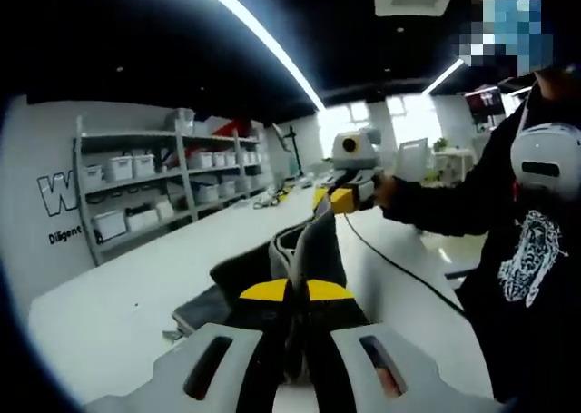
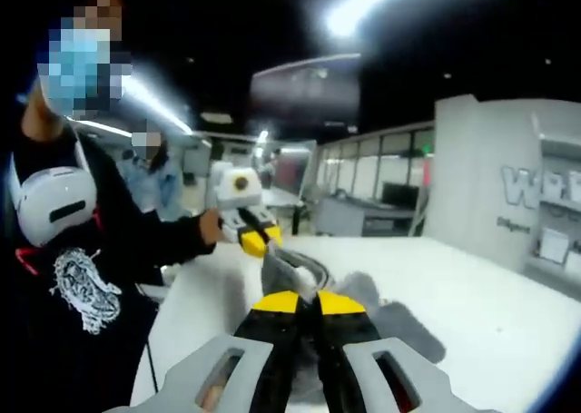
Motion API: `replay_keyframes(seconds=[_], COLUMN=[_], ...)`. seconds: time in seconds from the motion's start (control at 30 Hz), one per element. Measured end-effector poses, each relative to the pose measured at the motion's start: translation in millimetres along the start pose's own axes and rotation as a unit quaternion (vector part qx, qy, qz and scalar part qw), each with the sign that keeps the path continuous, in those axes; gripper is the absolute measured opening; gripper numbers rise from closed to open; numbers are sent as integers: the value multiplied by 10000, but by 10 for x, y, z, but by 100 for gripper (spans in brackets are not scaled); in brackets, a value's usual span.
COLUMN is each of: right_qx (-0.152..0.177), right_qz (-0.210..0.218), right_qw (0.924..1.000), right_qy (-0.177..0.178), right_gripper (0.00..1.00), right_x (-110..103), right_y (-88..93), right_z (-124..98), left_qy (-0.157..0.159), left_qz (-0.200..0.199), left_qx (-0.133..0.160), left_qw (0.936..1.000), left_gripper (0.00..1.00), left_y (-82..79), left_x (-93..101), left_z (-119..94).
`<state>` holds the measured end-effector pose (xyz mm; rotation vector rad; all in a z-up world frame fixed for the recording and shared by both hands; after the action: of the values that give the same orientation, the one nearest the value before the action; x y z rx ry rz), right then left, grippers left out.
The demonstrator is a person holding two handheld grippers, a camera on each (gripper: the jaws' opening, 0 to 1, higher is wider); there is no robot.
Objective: Open the folded towel by lifting each exposed corner and separating the folded layers until the towel lies flat within the target outline without major curled edges
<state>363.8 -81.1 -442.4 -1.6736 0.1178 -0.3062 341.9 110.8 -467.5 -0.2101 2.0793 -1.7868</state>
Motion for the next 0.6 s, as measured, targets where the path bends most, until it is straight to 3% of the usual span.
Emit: replay_keyframes(seconds=[0.6], right_qx=[-6], right_qz=[-259], right_qw=[9992], right_qy=[-303], right_gripper=[0], right_x=[-460], right_y=[109], right_z=[-42], left_qy=[81], left_qz=[-43], left_qx=[-20], left_qw=[10000], left_gripper=[3], left_y=[110], left_x=[136], left_z=[-137])
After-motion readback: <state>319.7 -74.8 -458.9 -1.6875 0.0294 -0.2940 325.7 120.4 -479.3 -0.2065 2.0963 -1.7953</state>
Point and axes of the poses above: the point that each gripper's makers call its tool centre point, and the gripper's own axes: z roughly forward along the fingers, x roughly to its right, y roughly out of its underside, the point moved 5 cm from there along -z, roughly backward along the fingers, and after that the axes turned 1 degree about x, right-handed, at the moved point
